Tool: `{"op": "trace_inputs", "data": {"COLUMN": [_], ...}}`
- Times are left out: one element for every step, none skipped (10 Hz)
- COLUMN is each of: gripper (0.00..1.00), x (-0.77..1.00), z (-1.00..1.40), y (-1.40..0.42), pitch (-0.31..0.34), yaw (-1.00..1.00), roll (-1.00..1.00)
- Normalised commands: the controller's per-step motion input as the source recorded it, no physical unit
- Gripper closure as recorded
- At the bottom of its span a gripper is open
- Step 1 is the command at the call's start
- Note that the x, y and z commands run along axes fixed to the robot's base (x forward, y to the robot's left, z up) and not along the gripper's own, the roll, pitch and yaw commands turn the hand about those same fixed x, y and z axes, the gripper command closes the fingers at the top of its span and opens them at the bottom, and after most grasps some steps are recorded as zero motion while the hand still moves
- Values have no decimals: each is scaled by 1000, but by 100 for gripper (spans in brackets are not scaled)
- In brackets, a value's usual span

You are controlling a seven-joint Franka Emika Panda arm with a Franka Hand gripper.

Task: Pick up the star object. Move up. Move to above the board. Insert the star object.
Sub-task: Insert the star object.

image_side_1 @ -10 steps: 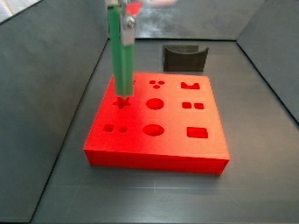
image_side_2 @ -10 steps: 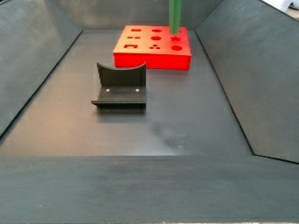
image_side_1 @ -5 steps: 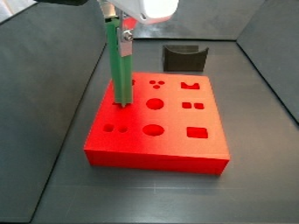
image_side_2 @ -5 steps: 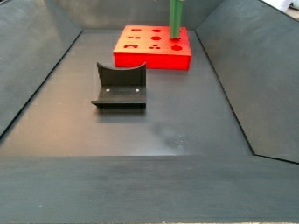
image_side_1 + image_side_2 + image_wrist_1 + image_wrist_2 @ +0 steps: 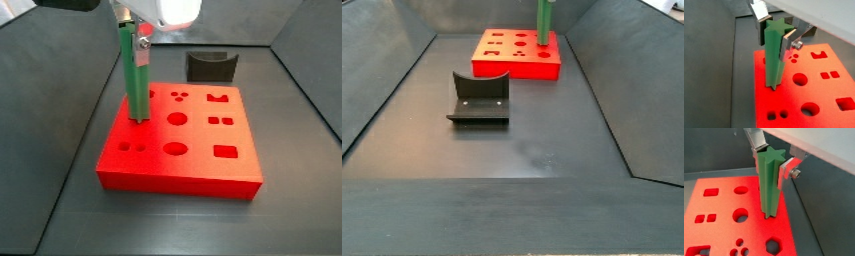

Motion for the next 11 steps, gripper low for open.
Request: {"op": "trace_inputs", "data": {"gripper": [100,100,100,100,100,100,100,100,100,100,100], "x": [0,49,71,46,46,100,131,146,111,54,6], "z": [-17,-160,-174,-129,-129,-126,-143,-186,-189,-169,-191], "y": [0,0,0,0,-3,-17,-9,0,0,0,0], "pitch": [0,0,-9,-29,-74,-113,-144,-170,-196,-281,-299], "yaw": [0,-43,-106,-126,-123,-151,-183,-214,-234,-366,-354], "roll": [0,0,0,0,17,26,37,34,26,74,123]}}
